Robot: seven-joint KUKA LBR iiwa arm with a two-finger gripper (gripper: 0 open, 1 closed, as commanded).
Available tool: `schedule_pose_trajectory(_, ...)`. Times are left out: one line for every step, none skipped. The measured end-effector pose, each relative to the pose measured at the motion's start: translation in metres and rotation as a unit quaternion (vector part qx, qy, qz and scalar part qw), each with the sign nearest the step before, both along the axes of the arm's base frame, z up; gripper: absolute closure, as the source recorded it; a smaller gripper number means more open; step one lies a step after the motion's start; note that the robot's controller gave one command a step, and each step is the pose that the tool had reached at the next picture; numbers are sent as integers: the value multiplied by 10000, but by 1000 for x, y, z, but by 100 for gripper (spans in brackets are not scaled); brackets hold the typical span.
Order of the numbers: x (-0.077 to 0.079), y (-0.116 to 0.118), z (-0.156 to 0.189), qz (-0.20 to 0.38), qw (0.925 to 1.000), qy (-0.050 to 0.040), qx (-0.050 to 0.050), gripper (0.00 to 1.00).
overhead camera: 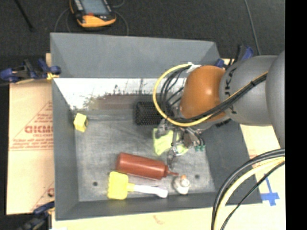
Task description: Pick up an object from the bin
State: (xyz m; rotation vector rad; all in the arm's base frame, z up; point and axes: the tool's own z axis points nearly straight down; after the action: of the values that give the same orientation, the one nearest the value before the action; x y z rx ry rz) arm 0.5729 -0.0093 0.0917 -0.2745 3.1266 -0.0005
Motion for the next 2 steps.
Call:
schedule_pose_trajectory(9,3,-17,1076,9942,-24,-9,100)
schedule_pose_trajectory(9,3,-17,1079,9942,-24,-10,100)
